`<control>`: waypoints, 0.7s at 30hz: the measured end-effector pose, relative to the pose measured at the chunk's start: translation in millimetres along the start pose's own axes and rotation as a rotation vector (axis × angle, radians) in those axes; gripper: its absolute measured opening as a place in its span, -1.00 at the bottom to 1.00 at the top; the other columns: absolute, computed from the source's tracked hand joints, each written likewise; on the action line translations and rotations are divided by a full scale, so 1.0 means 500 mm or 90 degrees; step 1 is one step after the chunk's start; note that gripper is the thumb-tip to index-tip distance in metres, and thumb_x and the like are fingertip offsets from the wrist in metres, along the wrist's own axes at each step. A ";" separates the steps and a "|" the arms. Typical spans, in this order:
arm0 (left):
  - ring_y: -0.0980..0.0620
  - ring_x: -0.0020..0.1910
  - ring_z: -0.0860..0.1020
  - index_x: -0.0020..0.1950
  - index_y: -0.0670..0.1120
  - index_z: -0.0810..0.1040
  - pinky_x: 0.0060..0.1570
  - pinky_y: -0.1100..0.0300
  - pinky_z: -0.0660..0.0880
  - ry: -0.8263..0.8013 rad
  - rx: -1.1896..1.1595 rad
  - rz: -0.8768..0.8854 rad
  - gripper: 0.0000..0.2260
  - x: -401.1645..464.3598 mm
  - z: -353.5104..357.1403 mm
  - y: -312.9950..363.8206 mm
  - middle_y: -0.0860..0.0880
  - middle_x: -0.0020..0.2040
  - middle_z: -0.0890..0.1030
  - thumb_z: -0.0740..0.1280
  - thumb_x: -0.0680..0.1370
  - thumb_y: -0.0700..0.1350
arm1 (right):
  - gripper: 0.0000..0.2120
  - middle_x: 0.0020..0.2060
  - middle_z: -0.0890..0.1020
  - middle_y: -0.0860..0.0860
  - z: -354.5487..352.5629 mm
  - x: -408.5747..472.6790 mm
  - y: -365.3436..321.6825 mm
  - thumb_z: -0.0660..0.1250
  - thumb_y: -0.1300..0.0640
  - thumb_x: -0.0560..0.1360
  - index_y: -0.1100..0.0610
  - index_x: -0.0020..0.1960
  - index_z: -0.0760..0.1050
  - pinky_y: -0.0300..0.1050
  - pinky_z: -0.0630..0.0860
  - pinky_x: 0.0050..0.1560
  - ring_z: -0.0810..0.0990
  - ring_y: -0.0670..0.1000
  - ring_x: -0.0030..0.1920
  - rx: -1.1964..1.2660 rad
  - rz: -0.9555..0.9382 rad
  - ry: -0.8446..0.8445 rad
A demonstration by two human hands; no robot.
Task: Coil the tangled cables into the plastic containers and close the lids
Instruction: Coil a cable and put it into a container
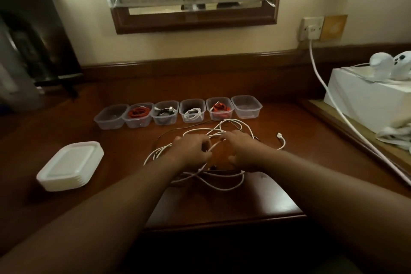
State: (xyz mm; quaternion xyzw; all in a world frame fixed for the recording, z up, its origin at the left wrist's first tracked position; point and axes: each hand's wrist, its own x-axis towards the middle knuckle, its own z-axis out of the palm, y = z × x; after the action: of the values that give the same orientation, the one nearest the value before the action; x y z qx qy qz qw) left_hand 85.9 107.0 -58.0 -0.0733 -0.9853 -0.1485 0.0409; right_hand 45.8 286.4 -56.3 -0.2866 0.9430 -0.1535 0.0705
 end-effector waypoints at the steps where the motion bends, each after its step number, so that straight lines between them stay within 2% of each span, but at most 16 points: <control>1: 0.03 -0.09 0.55 0.02 0.04 0.54 0.09 -0.01 0.47 0.049 -0.051 -0.001 -0.93 0.001 -0.011 -0.001 0.06 -0.11 0.59 0.32 0.59 0.00 | -0.32 0.46 0.30 0.07 -0.008 -0.002 -0.004 0.40 0.15 0.50 0.00 0.53 0.19 0.03 0.37 0.37 0.29 0.13 0.44 0.010 0.007 0.036; 3: 0.04 -0.19 0.54 0.10 0.00 0.54 -0.08 0.03 0.53 0.106 -0.142 0.022 -0.89 -0.002 -0.038 0.008 0.01 -0.13 0.59 0.27 0.63 -0.03 | -0.36 0.47 0.33 0.06 -0.021 -0.005 -0.018 0.42 0.10 0.51 -0.01 0.51 0.23 0.06 0.36 0.39 0.29 0.12 0.45 0.065 0.015 0.116; 4: 0.04 -0.22 0.53 0.11 0.00 0.54 -0.15 0.06 0.51 0.127 -0.172 0.034 -0.88 -0.003 -0.053 0.014 0.00 -0.14 0.59 0.25 0.65 -0.04 | -0.41 0.44 0.38 0.06 -0.030 -0.005 -0.026 0.41 0.08 0.52 0.00 0.49 0.28 0.03 0.41 0.33 0.36 0.11 0.41 0.117 0.017 0.149; 6: 0.05 -0.21 0.55 0.11 -0.01 0.57 -0.21 0.09 0.49 0.180 -0.216 0.047 -0.87 -0.006 -0.088 0.027 -0.01 -0.13 0.59 0.24 0.65 -0.04 | -0.57 0.29 0.50 0.08 -0.057 -0.001 -0.043 0.36 0.04 0.57 0.04 0.39 0.36 -0.10 0.51 0.07 0.52 0.04 0.18 0.226 0.023 0.186; 7: 0.05 -0.19 0.57 0.09 -0.03 0.59 -0.21 0.10 0.50 0.206 -0.235 0.059 -0.86 -0.010 -0.102 0.036 -0.01 -0.13 0.61 0.26 0.65 -0.05 | -0.67 0.19 0.54 0.08 -0.071 -0.004 -0.052 0.32 0.01 0.59 0.06 0.32 0.40 -0.17 0.50 -0.08 0.55 -0.01 0.04 0.249 0.028 0.188; 8: 0.03 -0.17 0.59 0.07 -0.05 0.61 -0.21 0.11 0.52 0.228 -0.250 0.065 -0.86 -0.013 -0.110 0.043 -0.02 -0.12 0.63 0.27 0.64 -0.06 | -0.75 0.08 0.57 0.07 -0.086 -0.009 -0.060 0.29 -0.02 0.61 0.07 0.23 0.44 -0.21 0.45 -0.21 0.54 -0.05 -0.09 0.256 0.041 0.191; 10: -0.01 -0.17 0.62 0.02 -0.08 0.62 -0.18 0.08 0.55 0.249 -0.291 0.073 -0.89 -0.020 -0.114 0.055 -0.04 -0.14 0.65 0.30 0.63 -0.10 | -0.82 -0.12 0.56 0.04 -0.108 -0.026 -0.072 0.25 -0.05 0.63 0.06 0.06 0.46 -0.22 0.38 -0.33 0.51 -0.06 -0.23 0.261 0.059 0.212; 11: 0.00 -0.17 0.63 -0.01 -0.07 0.61 -0.16 0.06 0.56 0.247 -0.305 0.077 -0.91 -0.022 -0.109 0.058 -0.03 -0.15 0.66 0.32 0.61 -0.10 | -0.83 -0.16 0.56 0.04 -0.101 -0.032 -0.070 0.23 -0.03 0.64 0.07 0.02 0.47 -0.17 0.42 -0.33 0.52 -0.03 -0.25 0.286 0.053 0.231; 13: 0.07 -0.19 0.63 -0.04 -0.07 0.62 -0.16 0.08 0.56 0.216 -0.297 0.098 -0.93 -0.016 -0.130 0.075 0.00 -0.18 0.66 0.37 0.58 -0.09 | -0.82 -0.16 0.60 0.09 -0.089 -0.043 -0.072 0.18 0.00 0.66 0.08 0.00 0.47 0.01 0.56 -0.16 0.58 0.07 -0.19 0.411 0.036 0.232; 15: 0.10 -0.24 0.61 -0.07 -0.08 0.64 -0.20 0.12 0.55 0.217 -0.283 0.080 -0.91 0.010 -0.144 0.063 -0.01 -0.20 0.66 0.42 0.55 -0.08 | -0.80 -0.21 0.61 0.10 -0.070 -0.033 -0.070 0.17 0.01 0.66 0.10 -0.01 0.47 0.09 0.56 -0.11 0.58 0.09 -0.20 0.516 0.052 0.225; 18: -0.03 -0.15 0.66 -0.08 -0.07 0.66 -0.12 0.04 0.61 0.219 -0.343 0.029 -0.92 0.029 -0.159 0.049 -0.08 -0.17 0.68 0.42 0.55 -0.08 | -0.80 -0.28 0.52 0.11 -0.073 -0.006 -0.074 0.16 0.02 0.67 0.06 -0.05 0.47 0.04 0.39 -0.23 0.46 0.09 -0.26 0.604 0.047 0.258; 20: -0.13 -0.11 0.67 -0.05 -0.07 0.65 -0.13 -0.02 0.63 0.207 -0.402 -0.009 -0.91 0.036 -0.152 0.033 -0.14 -0.13 0.68 0.39 0.58 -0.07 | -0.81 -0.19 0.55 0.17 -0.082 0.010 -0.084 0.15 0.01 0.67 0.06 -0.02 0.47 0.00 0.38 -0.28 0.48 0.10 -0.21 0.661 0.043 0.299; 21: -0.11 -0.12 0.67 -0.03 -0.07 0.63 -0.17 0.05 0.64 0.187 -0.409 -0.032 -0.89 0.035 -0.148 0.026 -0.14 -0.11 0.67 0.36 0.60 -0.06 | -0.81 -0.16 0.56 0.17 -0.086 0.015 -0.089 0.15 0.01 0.67 0.05 -0.02 0.47 -0.05 0.39 -0.30 0.50 0.11 -0.18 0.681 0.044 0.312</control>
State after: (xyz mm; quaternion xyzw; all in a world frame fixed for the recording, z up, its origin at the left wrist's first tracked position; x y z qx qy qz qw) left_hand 75.2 99.3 18.1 -0.0360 -0.8733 -0.4609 0.1537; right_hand 53.2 257.5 -1.5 -0.1365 0.7324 -0.6670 -0.0095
